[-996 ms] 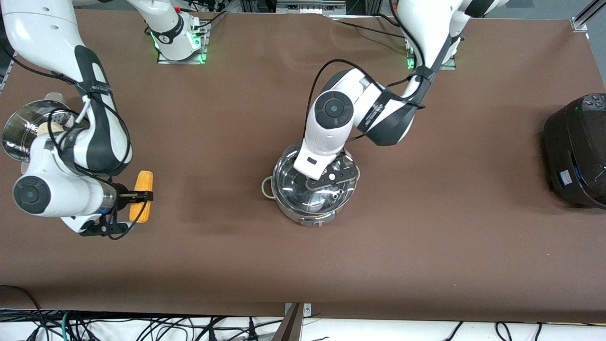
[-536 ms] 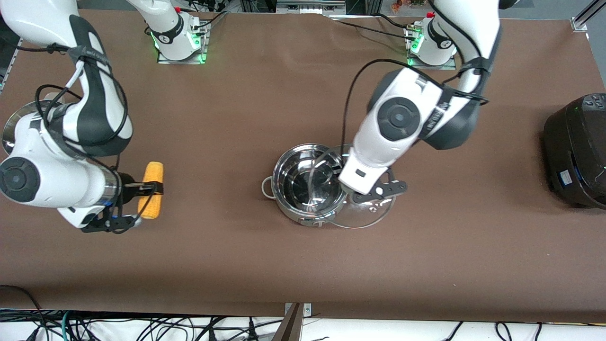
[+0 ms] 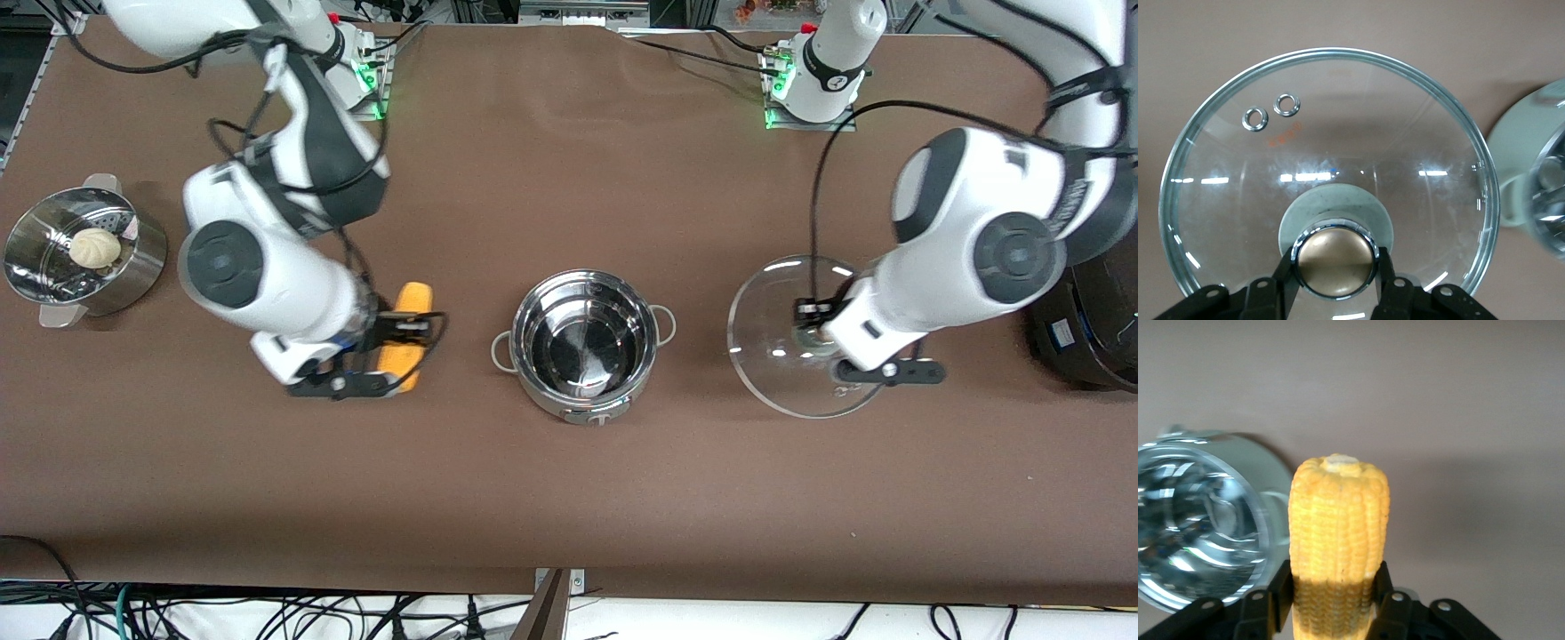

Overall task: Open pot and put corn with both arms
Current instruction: 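Lift the lid off the pot with the left gripper while the right gripper lifts corn, then lower the corn into the pot while the left gripper sets the lid down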

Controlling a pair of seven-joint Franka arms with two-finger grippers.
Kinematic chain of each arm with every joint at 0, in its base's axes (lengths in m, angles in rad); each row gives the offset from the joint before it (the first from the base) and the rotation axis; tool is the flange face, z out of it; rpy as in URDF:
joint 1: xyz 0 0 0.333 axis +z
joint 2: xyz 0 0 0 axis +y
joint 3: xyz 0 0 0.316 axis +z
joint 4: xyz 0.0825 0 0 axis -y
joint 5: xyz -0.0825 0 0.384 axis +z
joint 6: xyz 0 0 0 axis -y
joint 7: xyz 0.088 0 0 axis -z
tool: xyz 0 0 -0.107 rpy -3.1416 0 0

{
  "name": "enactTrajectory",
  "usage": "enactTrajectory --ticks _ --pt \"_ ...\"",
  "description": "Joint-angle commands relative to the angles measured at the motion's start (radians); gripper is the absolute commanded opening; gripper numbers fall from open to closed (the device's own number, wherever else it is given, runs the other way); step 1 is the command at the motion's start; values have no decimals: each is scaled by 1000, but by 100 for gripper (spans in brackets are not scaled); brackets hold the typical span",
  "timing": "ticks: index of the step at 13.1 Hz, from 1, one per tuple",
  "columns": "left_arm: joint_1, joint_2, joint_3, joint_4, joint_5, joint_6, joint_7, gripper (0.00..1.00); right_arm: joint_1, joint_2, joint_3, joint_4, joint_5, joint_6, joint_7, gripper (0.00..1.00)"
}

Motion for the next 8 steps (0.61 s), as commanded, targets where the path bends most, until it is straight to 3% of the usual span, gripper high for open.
enactTrajectory --ticks 1,5,8 --pt "104 -140 -15 -248 55 118 142 0 85 46 -4 29 4 99 96 49" --pt "208 -110 -18 -432 59 403 254 0 177 127 -3 29 28 274 149 43" --pt "216 28 -18 -440 46 603 253 0 228 181 -4 27 50 364 217 43"
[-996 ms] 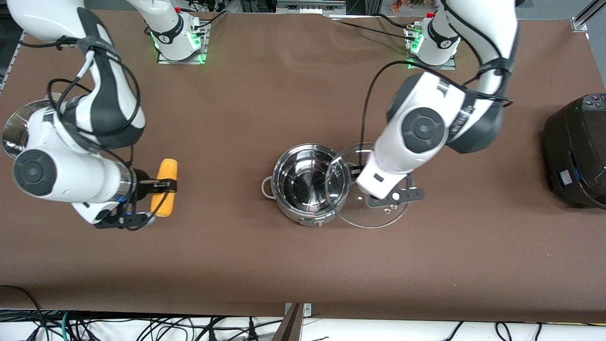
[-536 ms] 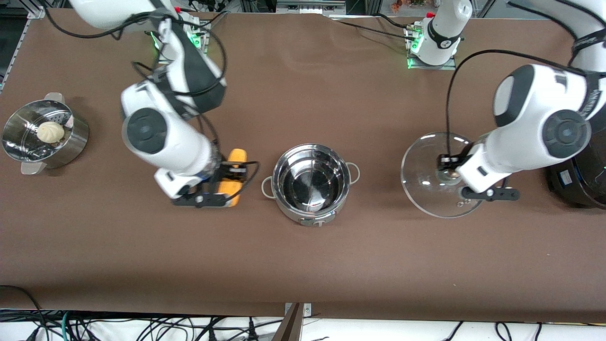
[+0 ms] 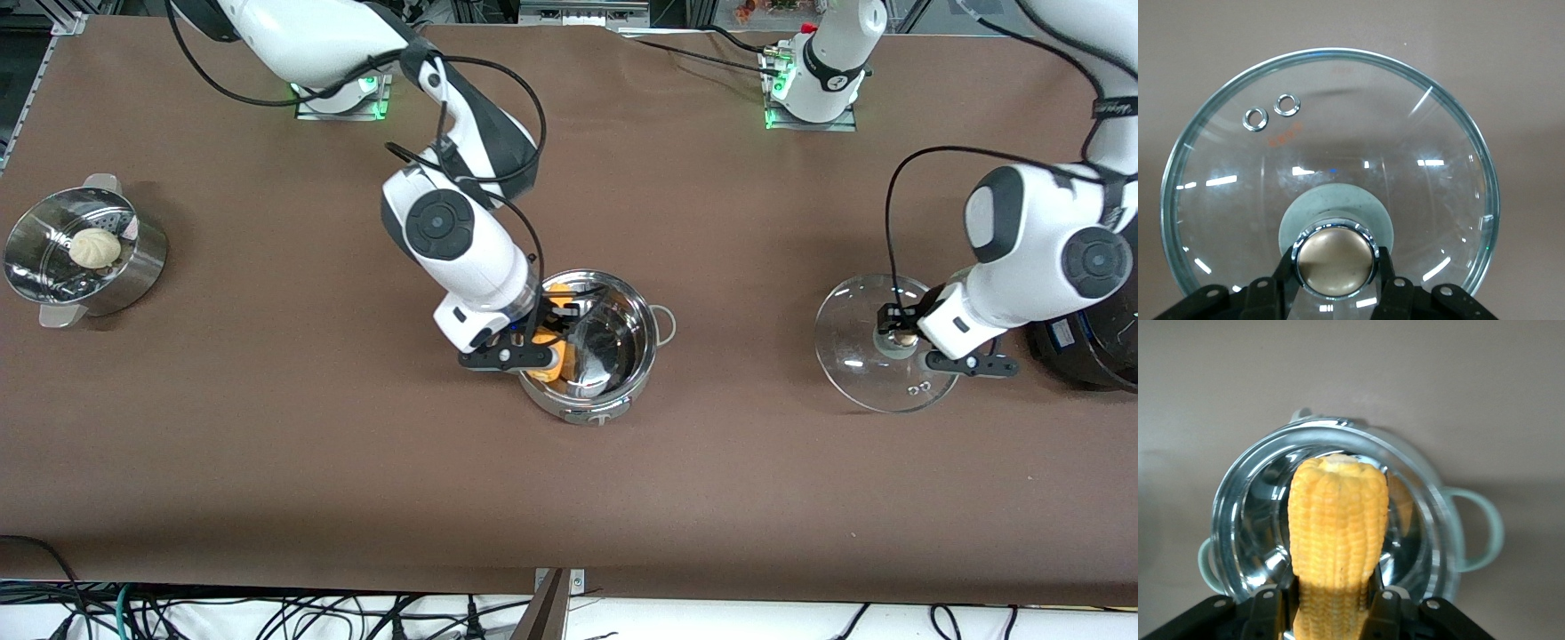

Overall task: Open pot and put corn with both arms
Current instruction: 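Lower the corn into the pot while the left gripper sets the lid down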

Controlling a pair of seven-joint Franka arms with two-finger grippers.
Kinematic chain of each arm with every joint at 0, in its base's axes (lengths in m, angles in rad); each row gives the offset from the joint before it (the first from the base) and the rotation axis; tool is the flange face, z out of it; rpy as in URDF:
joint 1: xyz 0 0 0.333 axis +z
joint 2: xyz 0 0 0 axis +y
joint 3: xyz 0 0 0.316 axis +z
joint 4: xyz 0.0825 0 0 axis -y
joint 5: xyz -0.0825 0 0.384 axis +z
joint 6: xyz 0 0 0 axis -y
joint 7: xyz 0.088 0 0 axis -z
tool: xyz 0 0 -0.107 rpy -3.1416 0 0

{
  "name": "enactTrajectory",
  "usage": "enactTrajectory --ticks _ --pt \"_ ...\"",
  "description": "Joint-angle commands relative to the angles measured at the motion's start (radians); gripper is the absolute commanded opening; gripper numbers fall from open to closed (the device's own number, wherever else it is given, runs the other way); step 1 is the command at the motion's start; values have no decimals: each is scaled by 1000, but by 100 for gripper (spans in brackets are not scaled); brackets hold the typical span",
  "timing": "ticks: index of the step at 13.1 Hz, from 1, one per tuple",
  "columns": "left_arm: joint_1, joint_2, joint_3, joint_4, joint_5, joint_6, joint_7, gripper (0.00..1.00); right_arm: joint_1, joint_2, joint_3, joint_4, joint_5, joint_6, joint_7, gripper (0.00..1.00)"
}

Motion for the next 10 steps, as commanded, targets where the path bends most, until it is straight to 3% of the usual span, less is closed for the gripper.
enactTrajectory --ticks 1,4,5,6,7,9,10 --pt "3 85 -12 12 5 127 0 0 35 50 -4 29 18 59 40 43" --pt "3 155 -14 34 -3 153 -4 0 59 89 -4 28 18 101 40 43" --pt "0 178 -14 43 -43 153 -6 5 61 96 -4 28 18 102 39 45" --pt "2 194 -14 48 -67 153 -4 42 59 99 -6 28 18 102 39 47" --pt "8 202 -14 48 -92 153 -4 99 56 101 -6 26 18 102 39 60" --pt "15 202 -14 48 -101 153 2 100 52 101 -6 22 18 102 43 95" --pt "15 200 -14 48 -101 153 0 100 50 100 -6 19 18 101 42 99"
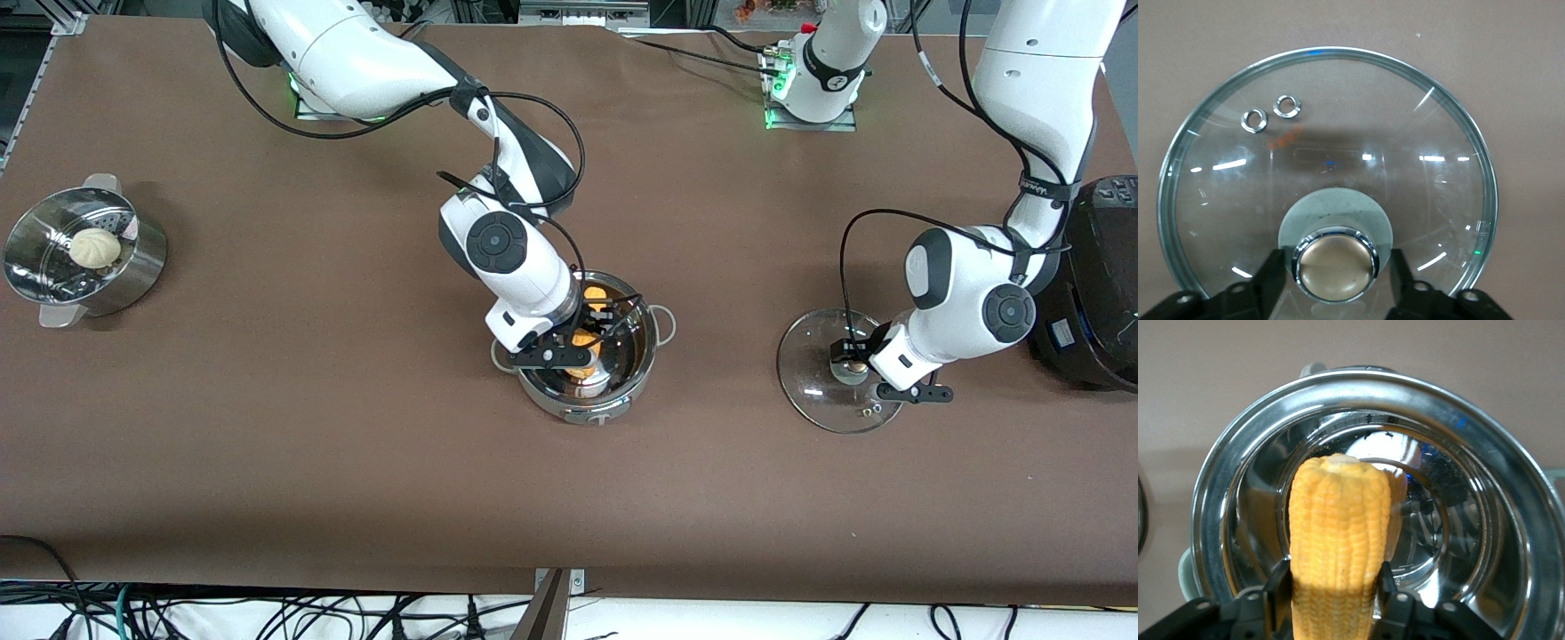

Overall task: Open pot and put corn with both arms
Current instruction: 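Lower the corn into the pot while the left gripper sets the lid down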

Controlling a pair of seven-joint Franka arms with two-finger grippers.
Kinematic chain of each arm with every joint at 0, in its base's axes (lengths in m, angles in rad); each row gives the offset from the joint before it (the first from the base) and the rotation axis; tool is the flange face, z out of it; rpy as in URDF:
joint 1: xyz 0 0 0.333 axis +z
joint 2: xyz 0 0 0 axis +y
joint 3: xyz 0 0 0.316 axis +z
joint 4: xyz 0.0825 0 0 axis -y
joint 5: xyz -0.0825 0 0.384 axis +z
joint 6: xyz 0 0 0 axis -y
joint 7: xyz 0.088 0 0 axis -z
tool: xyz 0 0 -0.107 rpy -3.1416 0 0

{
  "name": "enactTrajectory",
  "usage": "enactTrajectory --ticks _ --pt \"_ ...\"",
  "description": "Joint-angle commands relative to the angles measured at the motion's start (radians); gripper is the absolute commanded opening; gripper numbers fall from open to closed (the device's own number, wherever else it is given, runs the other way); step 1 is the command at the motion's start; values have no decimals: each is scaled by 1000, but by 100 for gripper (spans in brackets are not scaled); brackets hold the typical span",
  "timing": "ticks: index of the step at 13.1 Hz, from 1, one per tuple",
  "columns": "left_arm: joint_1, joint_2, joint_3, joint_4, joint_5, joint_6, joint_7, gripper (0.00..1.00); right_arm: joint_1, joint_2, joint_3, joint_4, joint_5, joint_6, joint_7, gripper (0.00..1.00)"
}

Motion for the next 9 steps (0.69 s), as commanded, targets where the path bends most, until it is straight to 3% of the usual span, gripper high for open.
enactTrajectory --ticks 1,5,9 --pt "9 3 -6 23 -27 -12 -2 100 -1 9 1 18 14 -1 7 99" --pt "9 -144 -6 32 -13 -94 -35 100 -9 -20 -3 20 5 -21 -2 100" --pt "11 -323 -1 103 -4 -387 -35 100 -58 -121 -8 18 -3 -142 -36 100"
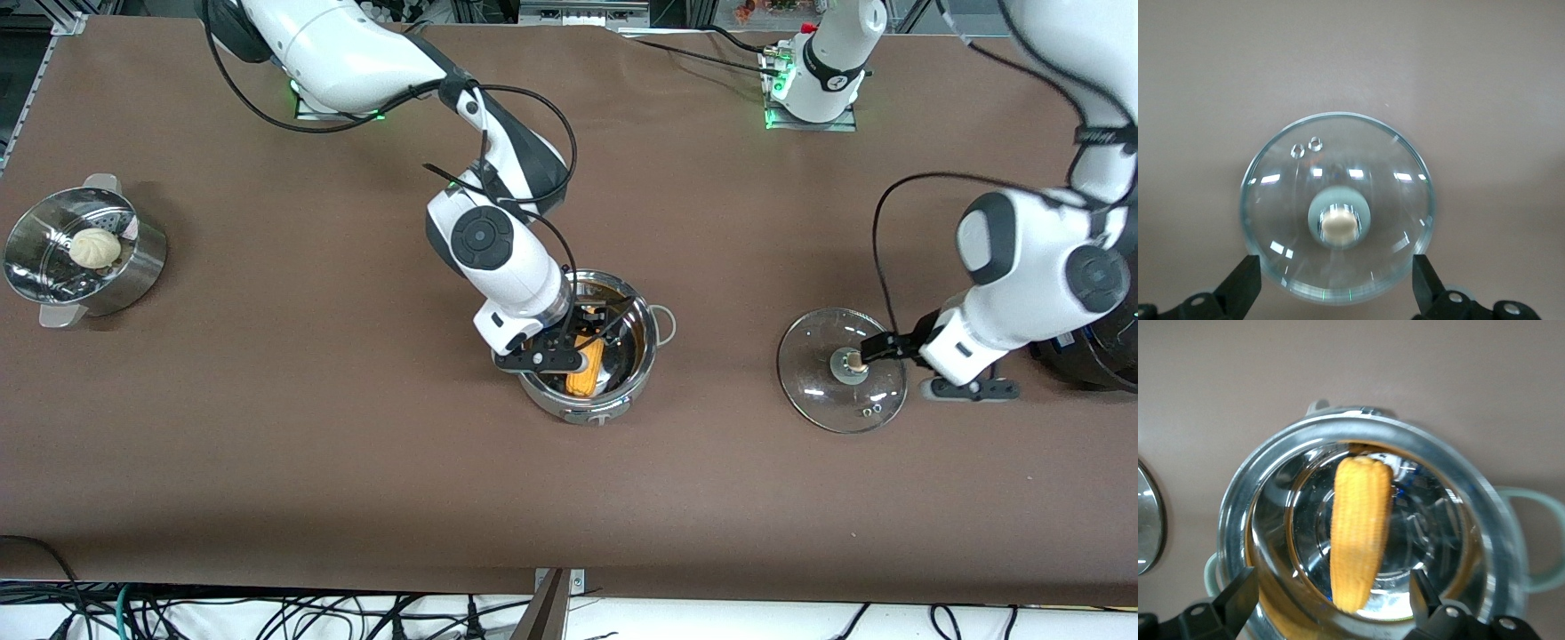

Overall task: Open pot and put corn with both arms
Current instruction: 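Lower the corn into the pot while the left gripper sets the lid down, then open the right gripper to release the corn and withdraw both grippers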

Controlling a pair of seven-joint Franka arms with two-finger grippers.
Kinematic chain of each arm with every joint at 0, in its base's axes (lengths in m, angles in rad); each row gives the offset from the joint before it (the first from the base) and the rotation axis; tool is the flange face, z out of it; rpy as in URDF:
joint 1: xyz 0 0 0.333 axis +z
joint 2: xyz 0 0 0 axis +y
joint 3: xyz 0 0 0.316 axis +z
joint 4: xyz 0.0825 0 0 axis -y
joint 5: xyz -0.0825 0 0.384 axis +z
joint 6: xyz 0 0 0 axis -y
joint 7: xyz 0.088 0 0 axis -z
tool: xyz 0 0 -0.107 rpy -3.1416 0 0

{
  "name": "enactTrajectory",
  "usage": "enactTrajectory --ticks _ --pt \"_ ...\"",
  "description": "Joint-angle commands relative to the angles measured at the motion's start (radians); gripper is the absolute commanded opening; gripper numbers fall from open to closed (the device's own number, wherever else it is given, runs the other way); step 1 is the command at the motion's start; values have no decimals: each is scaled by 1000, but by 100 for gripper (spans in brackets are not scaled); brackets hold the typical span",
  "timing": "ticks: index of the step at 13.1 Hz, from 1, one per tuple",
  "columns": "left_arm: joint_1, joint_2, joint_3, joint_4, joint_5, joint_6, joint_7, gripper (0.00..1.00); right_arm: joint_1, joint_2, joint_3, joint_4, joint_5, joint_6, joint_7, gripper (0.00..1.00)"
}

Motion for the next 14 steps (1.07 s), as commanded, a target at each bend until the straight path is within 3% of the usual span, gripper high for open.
enactTrajectory --ticks 1,3,5,11,14 --pt "5 -107 -1 77 25 -229 -7 100 -59 -98 -1 -12 -1 -130 -96 100" --pt "7 -118 -3 217 46 -397 -5 100 -147 -164 -4 -12 8 -280 -240 100" --pt "7 -118 0 288 49 -471 -5 100 -246 -233 -4 -12 9 -408 -294 100" --pt "7 -127 -3 381 109 -615 -10 100 -526 -338 -7 -7 48 -663 -491 100" --pt "5 -128 -9 386 109 -615 -10 100 -554 -378 -37 -7 36 -736 -484 100"
